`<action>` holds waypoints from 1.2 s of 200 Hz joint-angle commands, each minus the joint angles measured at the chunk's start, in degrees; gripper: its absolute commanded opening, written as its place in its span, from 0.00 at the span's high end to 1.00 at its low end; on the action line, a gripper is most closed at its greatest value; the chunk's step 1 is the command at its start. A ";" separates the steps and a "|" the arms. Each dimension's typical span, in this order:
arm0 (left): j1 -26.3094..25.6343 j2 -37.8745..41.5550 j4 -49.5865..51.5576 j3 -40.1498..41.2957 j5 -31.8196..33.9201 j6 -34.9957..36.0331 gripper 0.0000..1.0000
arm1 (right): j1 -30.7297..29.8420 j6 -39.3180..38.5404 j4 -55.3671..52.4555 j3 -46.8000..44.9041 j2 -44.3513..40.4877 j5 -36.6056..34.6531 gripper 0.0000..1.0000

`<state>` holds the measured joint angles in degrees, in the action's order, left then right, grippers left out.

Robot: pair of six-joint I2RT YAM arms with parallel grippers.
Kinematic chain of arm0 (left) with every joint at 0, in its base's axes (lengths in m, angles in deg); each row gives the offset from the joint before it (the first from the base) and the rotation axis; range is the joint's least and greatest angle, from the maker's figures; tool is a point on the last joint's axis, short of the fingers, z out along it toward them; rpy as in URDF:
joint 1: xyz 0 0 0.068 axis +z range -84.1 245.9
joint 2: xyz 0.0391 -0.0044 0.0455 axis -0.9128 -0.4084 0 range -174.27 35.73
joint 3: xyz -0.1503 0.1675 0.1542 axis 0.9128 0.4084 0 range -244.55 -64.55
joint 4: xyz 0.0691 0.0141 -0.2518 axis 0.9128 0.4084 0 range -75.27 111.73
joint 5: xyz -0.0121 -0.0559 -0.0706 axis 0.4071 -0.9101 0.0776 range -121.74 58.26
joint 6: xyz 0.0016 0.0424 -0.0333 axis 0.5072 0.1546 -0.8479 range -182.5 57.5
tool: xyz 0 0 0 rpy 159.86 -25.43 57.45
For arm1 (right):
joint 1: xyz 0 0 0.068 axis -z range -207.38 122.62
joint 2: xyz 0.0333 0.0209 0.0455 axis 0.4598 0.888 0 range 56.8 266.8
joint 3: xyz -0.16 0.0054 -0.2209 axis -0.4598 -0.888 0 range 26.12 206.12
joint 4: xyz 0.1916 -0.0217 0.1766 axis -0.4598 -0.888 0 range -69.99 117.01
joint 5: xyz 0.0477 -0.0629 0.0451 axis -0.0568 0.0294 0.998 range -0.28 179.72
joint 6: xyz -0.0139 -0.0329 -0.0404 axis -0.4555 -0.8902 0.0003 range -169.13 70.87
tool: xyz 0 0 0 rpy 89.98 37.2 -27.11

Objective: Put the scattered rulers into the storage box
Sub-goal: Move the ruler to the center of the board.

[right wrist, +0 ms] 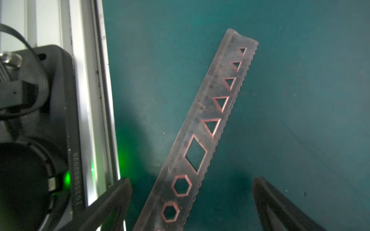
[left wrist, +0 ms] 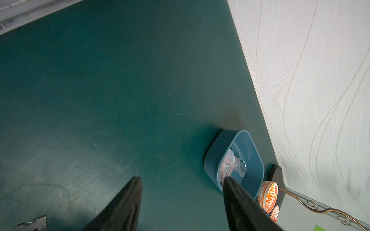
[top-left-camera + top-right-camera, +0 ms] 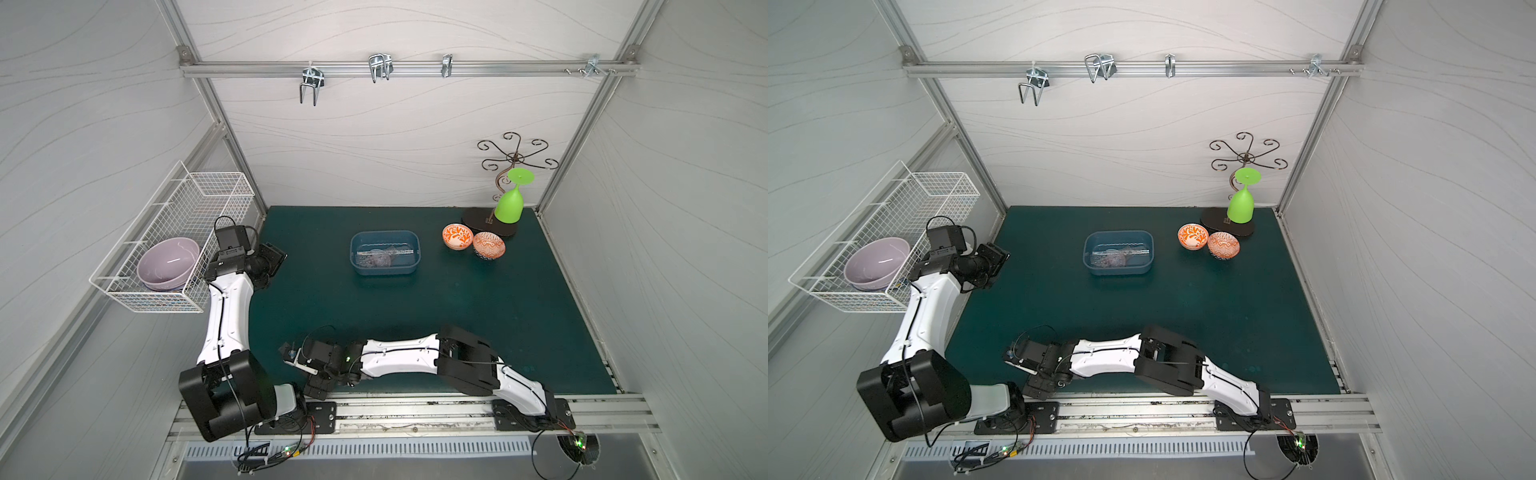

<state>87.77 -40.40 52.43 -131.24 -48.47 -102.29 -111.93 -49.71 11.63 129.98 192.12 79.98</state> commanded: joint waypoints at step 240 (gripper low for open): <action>0.35 4.67 -5.61 21.89 -4.96 1.62 0.32 | 23.66 13.76 0.33 -17.95 -6.77 4.40 0.25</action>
<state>88.07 -37.13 46.68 -110.57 -53.78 -102.73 -91.97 -39.06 21.40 112.03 182.79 79.24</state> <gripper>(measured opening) 0.678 0.746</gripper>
